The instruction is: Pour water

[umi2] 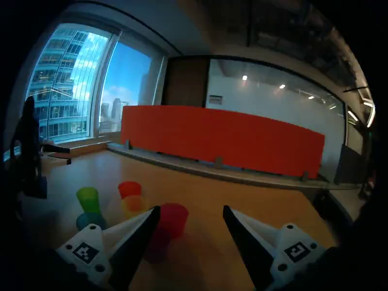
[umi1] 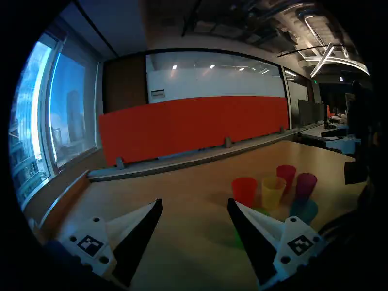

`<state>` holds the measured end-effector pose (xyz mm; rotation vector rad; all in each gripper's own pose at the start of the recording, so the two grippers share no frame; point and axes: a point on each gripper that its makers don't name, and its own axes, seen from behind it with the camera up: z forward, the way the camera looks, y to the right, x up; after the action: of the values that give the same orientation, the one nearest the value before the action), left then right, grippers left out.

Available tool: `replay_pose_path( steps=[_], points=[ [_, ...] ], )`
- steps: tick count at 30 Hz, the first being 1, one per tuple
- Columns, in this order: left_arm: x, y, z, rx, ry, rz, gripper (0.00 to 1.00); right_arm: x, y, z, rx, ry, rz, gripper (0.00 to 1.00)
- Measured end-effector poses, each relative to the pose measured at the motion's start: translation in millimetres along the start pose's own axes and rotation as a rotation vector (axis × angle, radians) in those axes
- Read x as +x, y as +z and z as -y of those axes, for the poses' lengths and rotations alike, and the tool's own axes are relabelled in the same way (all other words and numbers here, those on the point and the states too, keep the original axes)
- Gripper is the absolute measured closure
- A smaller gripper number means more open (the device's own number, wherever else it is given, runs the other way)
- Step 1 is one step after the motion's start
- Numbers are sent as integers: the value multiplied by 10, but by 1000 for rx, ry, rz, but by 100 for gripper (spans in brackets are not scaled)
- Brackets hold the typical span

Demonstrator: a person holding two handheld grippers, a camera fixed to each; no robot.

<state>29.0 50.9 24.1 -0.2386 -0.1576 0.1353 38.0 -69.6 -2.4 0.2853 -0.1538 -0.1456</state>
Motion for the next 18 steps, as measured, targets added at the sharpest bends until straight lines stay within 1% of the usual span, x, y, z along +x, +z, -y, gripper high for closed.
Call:
replay_pose_path(
  steps=[2, 5, 9, 14, 18],
  points=[
    [42, -25, 33, 23, 5, -16, 0, 60, 1, -64, -30, -1, -25, 0],
    [117, -67, 86, 55, 8, -42, 0, 135, -5, -137, -66, 15, -56, 0],
    [221, -131, 163, 100, -15, -83, 0, 216, -24, -247, -118, 42, -99, 0],
    [305, -198, 199, 131, -42, -123, 0, 281, -79, -422, -198, 67, -148, 0],
    [359, -235, 204, 154, -41, -153, 0, 311, -142, -565, -257, 86, -177, 0]
  ],
)
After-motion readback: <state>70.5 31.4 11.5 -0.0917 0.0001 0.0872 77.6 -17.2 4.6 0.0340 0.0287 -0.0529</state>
